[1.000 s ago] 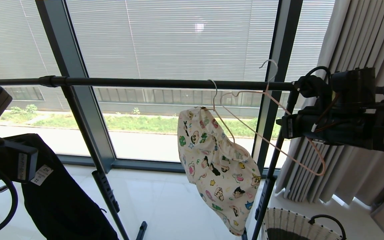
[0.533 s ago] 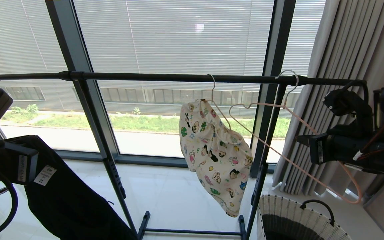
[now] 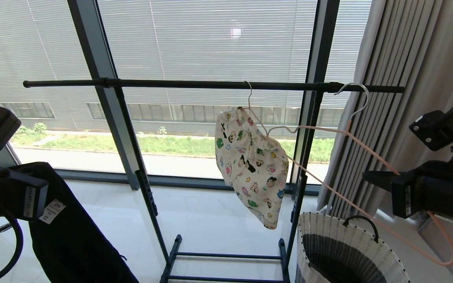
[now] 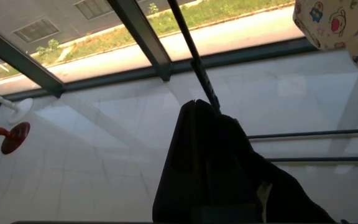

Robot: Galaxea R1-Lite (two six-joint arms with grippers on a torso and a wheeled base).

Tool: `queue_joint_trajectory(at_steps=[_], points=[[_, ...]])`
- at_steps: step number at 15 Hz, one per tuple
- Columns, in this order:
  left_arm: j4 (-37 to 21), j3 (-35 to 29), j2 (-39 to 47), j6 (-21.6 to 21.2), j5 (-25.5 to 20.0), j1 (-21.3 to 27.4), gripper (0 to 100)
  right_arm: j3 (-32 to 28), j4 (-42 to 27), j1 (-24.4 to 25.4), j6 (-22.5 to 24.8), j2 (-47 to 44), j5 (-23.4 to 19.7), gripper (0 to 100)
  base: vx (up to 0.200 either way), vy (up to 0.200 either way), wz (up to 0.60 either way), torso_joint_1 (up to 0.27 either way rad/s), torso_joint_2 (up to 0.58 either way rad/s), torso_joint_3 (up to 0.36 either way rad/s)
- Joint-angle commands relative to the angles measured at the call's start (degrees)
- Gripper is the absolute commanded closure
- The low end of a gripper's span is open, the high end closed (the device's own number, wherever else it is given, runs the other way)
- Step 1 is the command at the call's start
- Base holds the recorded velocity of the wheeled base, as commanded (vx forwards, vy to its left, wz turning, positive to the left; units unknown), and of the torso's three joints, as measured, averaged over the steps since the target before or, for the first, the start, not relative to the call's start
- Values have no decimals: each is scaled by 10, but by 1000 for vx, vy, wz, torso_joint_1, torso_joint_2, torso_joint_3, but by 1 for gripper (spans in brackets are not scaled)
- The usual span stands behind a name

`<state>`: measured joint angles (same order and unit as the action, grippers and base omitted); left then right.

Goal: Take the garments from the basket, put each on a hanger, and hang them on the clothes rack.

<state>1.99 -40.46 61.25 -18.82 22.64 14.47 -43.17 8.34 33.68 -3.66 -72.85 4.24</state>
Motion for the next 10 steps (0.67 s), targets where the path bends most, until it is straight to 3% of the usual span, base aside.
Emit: queue_joint_trajectory(at_steps=[1, 3, 6, 8, 10], points=[[0, 3, 3, 0, 0, 10, 100, 12, -4, 22, -3, 28, -4, 100, 0, 0, 0, 0, 0, 0], [0, 7, 8, 0, -1, 30, 100, 46, -3, 42, -5, 48, -20, 100, 0, 0, 0, 0, 0, 0], [30, 5, 58, 15, 0, 56, 100, 116, -2, 93, -10, 102, -85, 100, 0, 0, 0, 0, 0, 0], [86, -9, 121, 43, 16, 56, 100, 139, -1, 129, -11, 116, -98, 100, 0, 0, 0, 0, 0, 0], [106, -48, 184, 83, 50, 62, 100, 154, 34, 164, -26, 112, -98, 100, 0, 0, 0, 0, 0, 0]])
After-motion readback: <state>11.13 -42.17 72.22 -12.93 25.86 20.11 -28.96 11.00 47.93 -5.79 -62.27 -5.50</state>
